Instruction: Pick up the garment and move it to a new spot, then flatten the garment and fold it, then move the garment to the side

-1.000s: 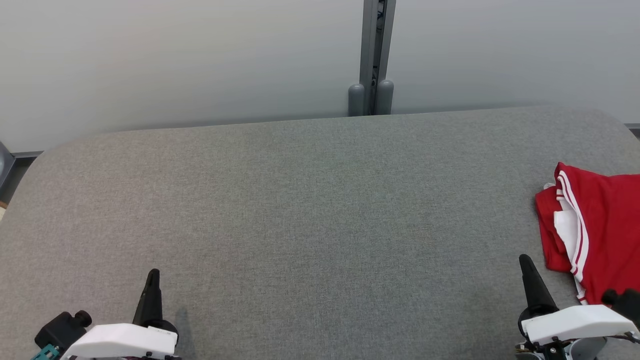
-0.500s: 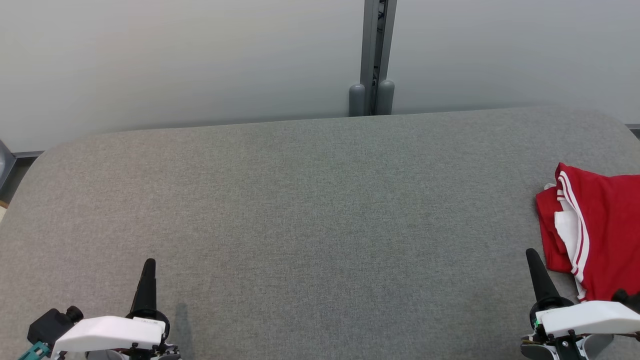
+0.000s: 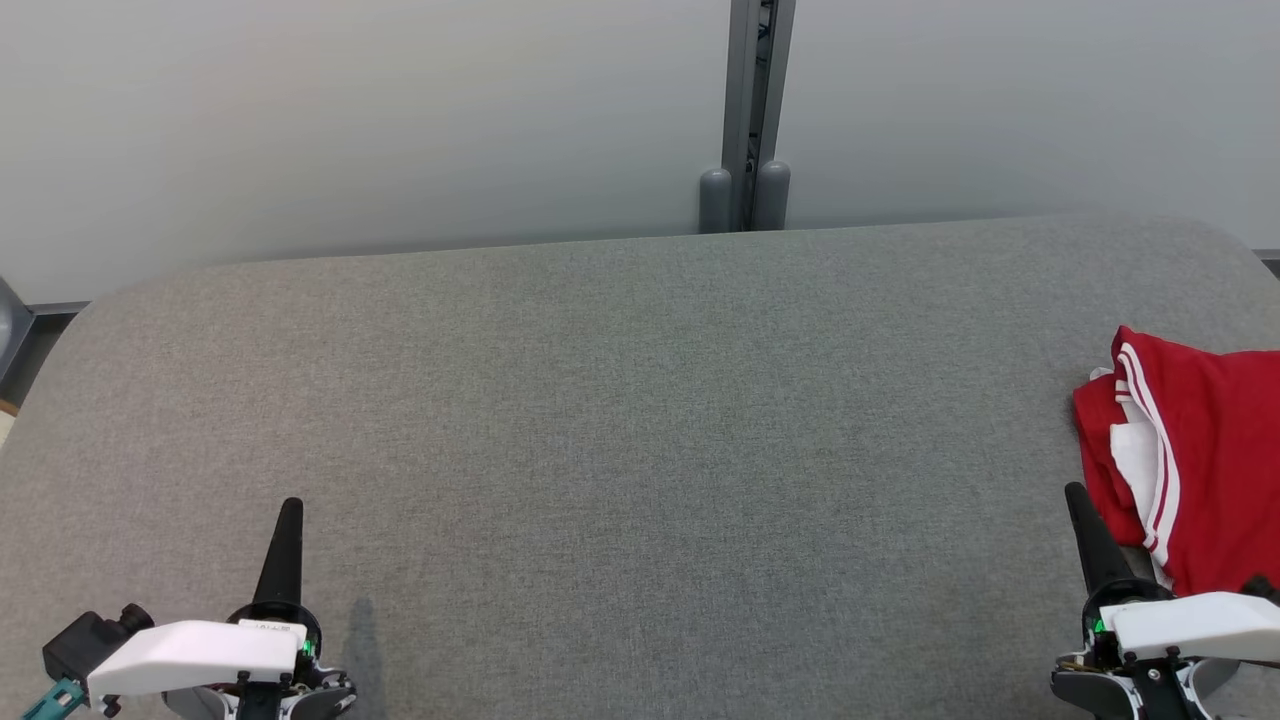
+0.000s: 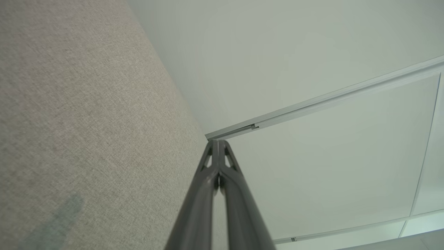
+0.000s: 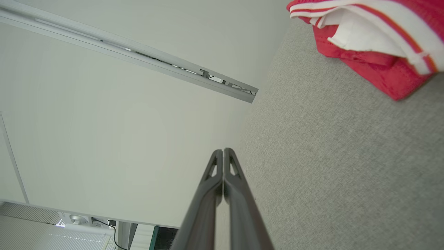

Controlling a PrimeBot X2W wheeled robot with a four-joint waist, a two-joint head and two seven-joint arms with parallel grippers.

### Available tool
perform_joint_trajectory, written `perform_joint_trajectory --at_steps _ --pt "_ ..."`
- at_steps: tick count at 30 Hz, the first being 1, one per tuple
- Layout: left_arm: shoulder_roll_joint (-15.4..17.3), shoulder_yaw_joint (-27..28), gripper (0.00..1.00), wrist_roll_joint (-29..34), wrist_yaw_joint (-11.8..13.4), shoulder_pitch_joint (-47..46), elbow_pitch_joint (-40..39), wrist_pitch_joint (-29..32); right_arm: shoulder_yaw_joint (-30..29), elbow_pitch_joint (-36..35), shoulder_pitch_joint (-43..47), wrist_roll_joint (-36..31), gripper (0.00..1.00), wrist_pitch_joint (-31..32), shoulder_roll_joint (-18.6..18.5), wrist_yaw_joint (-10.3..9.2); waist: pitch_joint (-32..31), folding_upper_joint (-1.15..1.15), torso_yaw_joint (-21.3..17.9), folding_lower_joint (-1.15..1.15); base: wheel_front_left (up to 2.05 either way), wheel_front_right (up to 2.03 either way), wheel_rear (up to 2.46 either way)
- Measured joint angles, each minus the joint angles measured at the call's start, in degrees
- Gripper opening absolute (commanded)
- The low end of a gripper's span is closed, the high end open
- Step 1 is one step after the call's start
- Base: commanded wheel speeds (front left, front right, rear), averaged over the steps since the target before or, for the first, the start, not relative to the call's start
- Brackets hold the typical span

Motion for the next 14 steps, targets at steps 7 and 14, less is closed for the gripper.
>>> perform_joint_trajectory --at_steps 7,14 --pt "0.0 0.5 0.00 -3.5 -0.4 -0.5 -0.4 0.8 -0.5 -0.6 -0.1 3.4 0.00 1.0 0.0 0.00 0.0 0.00 0.1 0.00 0.00 0.00 0.00" --pt "0.0 0.9 0.00 -6.9 -0.8 -0.8 -0.7 1.7 -1.2 -1.2 -0.1 6.7 0.00 1.8 -0.1 0.00 0.0 0.00 0.1 0.00 0.00 0.00 0.00"
